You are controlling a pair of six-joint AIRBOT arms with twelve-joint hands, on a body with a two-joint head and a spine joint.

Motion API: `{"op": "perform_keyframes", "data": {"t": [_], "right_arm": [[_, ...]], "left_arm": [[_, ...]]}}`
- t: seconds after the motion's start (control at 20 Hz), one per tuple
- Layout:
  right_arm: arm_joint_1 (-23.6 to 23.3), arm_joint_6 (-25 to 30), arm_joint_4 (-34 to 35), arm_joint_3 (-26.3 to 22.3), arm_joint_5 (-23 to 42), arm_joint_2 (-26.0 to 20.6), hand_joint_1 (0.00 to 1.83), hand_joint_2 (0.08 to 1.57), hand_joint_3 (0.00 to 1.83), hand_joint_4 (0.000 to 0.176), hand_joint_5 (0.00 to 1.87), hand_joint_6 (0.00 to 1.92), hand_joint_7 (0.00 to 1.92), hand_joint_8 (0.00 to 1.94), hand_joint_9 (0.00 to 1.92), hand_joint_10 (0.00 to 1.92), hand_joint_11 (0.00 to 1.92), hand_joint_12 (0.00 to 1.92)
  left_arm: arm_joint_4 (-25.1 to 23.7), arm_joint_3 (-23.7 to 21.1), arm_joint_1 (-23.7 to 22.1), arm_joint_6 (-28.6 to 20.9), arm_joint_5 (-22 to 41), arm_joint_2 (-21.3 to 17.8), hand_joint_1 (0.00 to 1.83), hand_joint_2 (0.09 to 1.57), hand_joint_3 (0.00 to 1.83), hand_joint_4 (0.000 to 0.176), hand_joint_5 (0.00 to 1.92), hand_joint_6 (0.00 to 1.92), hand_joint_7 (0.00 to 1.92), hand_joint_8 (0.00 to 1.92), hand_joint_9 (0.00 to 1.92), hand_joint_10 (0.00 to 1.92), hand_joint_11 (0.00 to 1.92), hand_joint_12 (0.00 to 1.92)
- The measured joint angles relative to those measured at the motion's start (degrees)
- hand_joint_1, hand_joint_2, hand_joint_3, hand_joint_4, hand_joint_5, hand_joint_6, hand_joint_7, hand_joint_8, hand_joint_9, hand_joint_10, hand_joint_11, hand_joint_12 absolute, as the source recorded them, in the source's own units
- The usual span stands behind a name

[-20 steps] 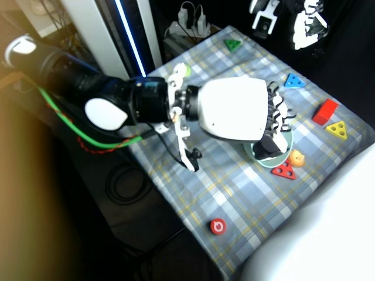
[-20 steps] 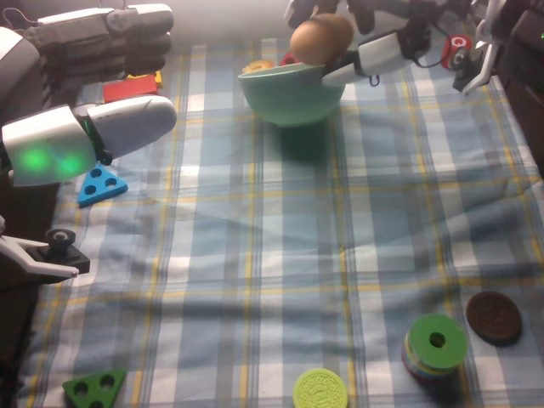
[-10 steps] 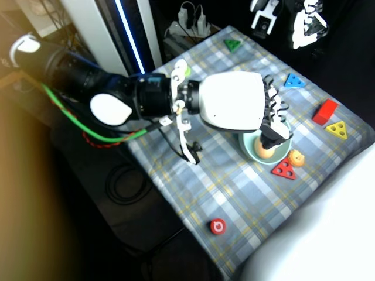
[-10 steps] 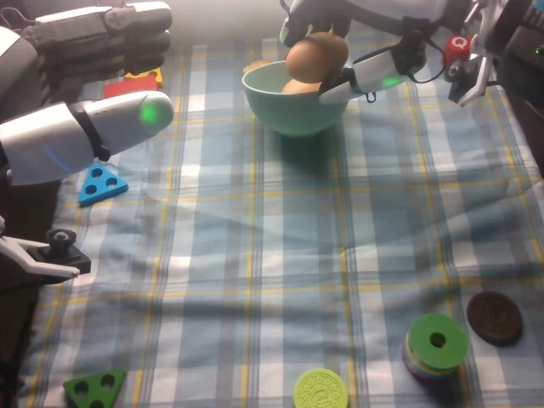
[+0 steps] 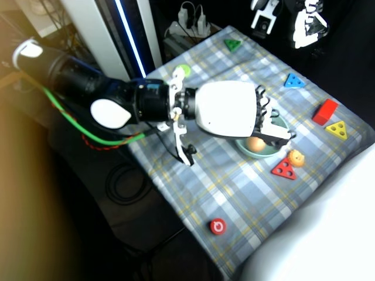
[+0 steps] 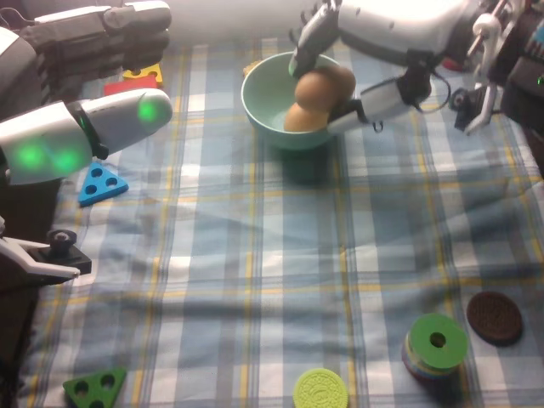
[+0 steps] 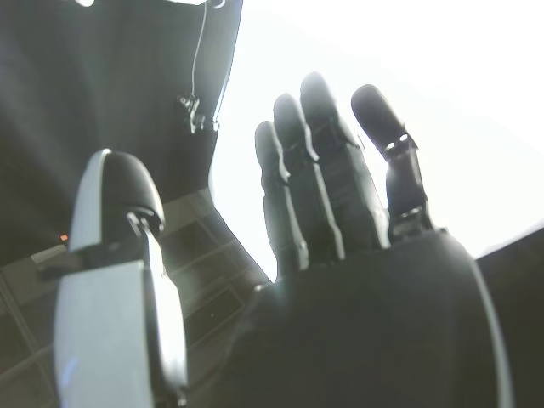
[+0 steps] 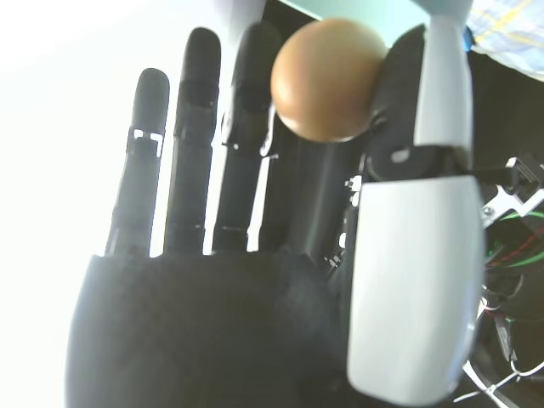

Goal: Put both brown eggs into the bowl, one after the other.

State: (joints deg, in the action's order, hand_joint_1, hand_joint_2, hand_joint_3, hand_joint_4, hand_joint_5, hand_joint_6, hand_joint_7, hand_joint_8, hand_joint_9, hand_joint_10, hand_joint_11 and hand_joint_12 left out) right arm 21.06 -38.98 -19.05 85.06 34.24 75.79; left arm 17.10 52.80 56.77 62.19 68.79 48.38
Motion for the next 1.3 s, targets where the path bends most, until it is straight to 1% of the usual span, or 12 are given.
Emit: {"op": "perform_keyframes", "data": {"t": [0.05, 0.1, 0.15, 0.4, 0.55, 0.7, 0.9, 0.95, 1.05, 1.1, 1.15, 1.3], "right_arm": [[0.3, 0.0, -0.3, -0.2, -0.2, 0.0, 1.03, 0.96, 0.0, 0.041, 0.67, 0.02, 0.69, 0.09, 0.82, 0.0, 0.38, 1.29], [0.3, 0.0, -0.2, -0.2, -0.2, -0.1, 0.99, 0.9, 0.0, 0.138, 0.42, 0.0, 0.48, 0.0, 0.5, 0.0, 0.08, 1.09], [0.3, 0.0, 0.0, -0.4, -0.1, -0.5, 0.99, 0.89, 0.0, 0.156, 0.32, 0.0, 0.43, 0.0, 0.43, 0.0, 0.02, 1.02], [0.7, -0.2, 2.9, -2.3, 3.3, -4.2, 0.96, 0.89, 0.01, 0.15, 0.06, 0.0, 0.17, 0.0, 0.2, 0.0, 0.0, 0.63], [3.7, -0.1, 6.9, -5.8, 9.5, -8.4, 0.97, 0.86, 0.0, 0.155, 0.12, 0.01, 0.26, 0.01, 0.27, 0.02, 0.0, 0.86], [12.3, 0.2, 15.0, -11.0, 23.3, -15.0, 0.64, 1.0, 0.01, 0.095, 0.27, 0.01, 0.35, 0.01, 0.34, 0.01, 0.02, 0.85], [24.4, 3.8, 21.7, -16.5, 45.7, -17.9, 0.68, 1.27, 0.0, 0.0, 0.46, 0.0, 0.63, 0.0, 0.65, 0.02, 0.26, 0.85], [25.6, 3.7, 21.2, -17.6, 49.3, -18.2, 0.88, 1.27, 0.0, 0.0, 0.38, 0.0, 0.55, 0.0, 0.6, 0.0, 0.29, 0.73], [27.0, 2.4, 19.8, -20.1, 55.2, -18.9, 0.98, 1.23, 0.0, 0.13, 0.13, 0.01, 0.13, 0.0, 0.18, 0.0, 0.05, 0.46], [27.1, 1.6, 19.7, -21.6, 57.8, -19.4, 0.93, 1.22, 0.0, 0.031, 0.37, 0.04, 0.16, 0.01, 0.12, 0.0, 0.03, 0.26], [27.1, 1.5, 20.0, -22.1, 59.3, -19.6, 0.85, 1.18, 0.0, 0.004, 0.37, 0.01, 0.2, 0.0, 0.16, 0.0, 0.06, 0.2], [27.5, 1.1, 20.1, -22.4, 60.7, -20.9, 0.65, 1.25, 0.01, 0.0, 0.44, 0.01, 0.31, 0.01, 0.26, 0.01, 0.12, 0.21]], "left_arm": [[0.0, 0.0, 0.0, 0.0, 0.0, 0.0, 0.82, 1.0, 0.0, 0.0, 0.62, 0.0, 0.66, 0.01, 0.63, 0.02, 0.03, 1.5], [-0.1, 0.0, 0.0, -0.2, 0.1, 0.0, 0.82, 0.99, 0.0, 0.0, 0.62, 0.0, 0.67, 0.01, 0.65, 0.03, 0.05, 1.55], [-0.2, 0.0, 0.0, -0.2, 0.1, 0.0, 0.84, 0.99, 0.0, 0.0, 0.62, 0.0, 0.69, 0.01, 0.67, 0.04, 0.03, 1.55], [0.4, 0.0, 0.0, -0.5, 0.3, 0.0, 0.8, 0.99, 0.0, 0.0, 0.63, 0.0, 0.69, 0.0, 0.67, 0.05, 0.07, 1.33], [0.5, 0.0, 0.2, -1.9, 2.3, 0.0, 0.78, 0.99, 0.0, 0.022, 0.59, 0.0, 0.64, 0.0, 0.61, 0.02, 0.07, 1.3], [-0.8, 0.5, 0.4, -7.0, 7.5, 0.0, 0.69, 0.97, 0.0, 0.0, 0.31, 0.0, 0.49, 0.0, 0.55, 0.0, 0.13, 0.8], [-4.8, 2.4, 0.7, -17.1, 17.4, -0.4, 0.37, 1.14, 0.0, 0.0, 0.16, 0.0, 0.36, 0.0, 0.49, 0.0, 0.11, 0.95], [-5.7, 3.0, 0.7, -19.7, 19.0, -0.4, 0.29, 1.24, 0.0, 0.0, 0.13, 0.0, 0.3, 0.0, 0.42, 0.0, 0.07, 0.8], [-6.5, 4.2, 0.7, -25.1, 22.0, 0.1, 0.12, 1.29, 0.0, 0.012, 0.36, 0.01, 0.47, 0.01, 0.48, 0.01, 0.07, 0.73], [-6.4, 4.2, 0.7, -28.1, 23.1, 0.0, 0.28, 1.28, 0.0, 0.0, 0.38, 0.0, 0.51, 0.0, 0.56, 0.02, 0.07, 0.84], [-6.5, 4.2, 0.1, -28.7, 23.5, 0.0, 0.33, 1.29, 0.01, 0.04, 0.39, 0.0, 0.5, 0.0, 0.58, 0.02, 0.14, 0.89], [-9.5, 4.3, -2.8, -27.7, 24.8, -0.8, 0.11, 1.39, 0.03, 0.0, 0.61, 0.05, 0.49, 0.0, 0.44, 0.0, 0.04, 0.81]]}}
